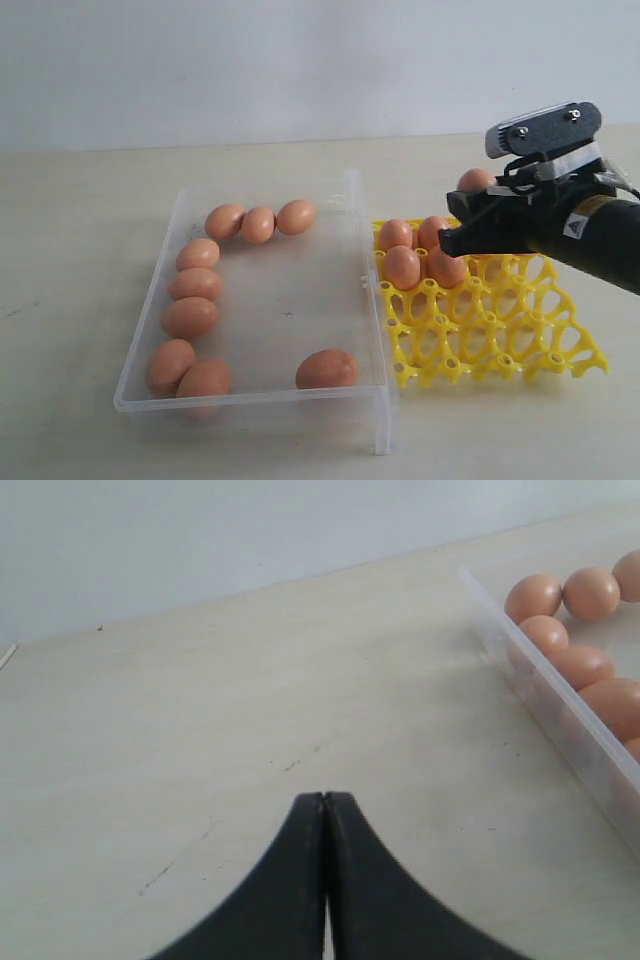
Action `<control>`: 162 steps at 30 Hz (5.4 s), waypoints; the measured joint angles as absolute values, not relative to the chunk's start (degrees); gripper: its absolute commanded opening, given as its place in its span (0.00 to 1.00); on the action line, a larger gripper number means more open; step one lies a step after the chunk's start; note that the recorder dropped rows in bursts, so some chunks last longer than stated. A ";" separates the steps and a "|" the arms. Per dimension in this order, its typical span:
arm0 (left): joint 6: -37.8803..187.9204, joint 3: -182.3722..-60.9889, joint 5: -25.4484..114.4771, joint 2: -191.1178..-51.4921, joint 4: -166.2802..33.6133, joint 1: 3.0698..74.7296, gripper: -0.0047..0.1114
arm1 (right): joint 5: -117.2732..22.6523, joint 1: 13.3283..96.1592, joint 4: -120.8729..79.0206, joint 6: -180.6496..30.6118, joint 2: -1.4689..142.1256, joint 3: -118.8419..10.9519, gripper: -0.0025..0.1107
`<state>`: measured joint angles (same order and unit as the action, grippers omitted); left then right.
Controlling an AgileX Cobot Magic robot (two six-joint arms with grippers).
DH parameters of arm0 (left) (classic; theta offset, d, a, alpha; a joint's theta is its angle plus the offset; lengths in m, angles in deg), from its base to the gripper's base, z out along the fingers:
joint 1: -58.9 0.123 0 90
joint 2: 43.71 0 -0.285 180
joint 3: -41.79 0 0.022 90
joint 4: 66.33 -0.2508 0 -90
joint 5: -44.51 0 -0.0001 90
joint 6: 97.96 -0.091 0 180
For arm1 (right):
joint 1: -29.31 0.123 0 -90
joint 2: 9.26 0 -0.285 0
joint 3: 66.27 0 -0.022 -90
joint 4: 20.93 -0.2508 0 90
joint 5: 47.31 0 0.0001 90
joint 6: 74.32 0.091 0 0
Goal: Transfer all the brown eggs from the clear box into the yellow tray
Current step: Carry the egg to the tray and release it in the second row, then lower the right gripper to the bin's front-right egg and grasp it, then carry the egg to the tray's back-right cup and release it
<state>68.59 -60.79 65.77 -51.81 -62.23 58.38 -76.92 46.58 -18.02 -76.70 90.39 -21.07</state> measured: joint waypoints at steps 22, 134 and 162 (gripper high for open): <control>68.59 -60.79 65.77 -51.81 -62.23 58.38 0.04 | -86.69 41.90 -18.02 -74.32 103.94 -19.41 0.16; 68.59 -60.79 65.77 -51.81 -62.23 58.38 0.04 | -77.34 44.06 -13.52 -68.18 92.62 -23.75 0.02; 68.59 -60.79 65.77 -51.81 -62.23 58.38 0.04 | -94.07 33.00 -11.35 -55.54 106.16 -18.82 0.02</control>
<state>68.59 -60.79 65.77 -51.81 -62.23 58.38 -94.07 33.00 -11.35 -55.54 106.16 -18.82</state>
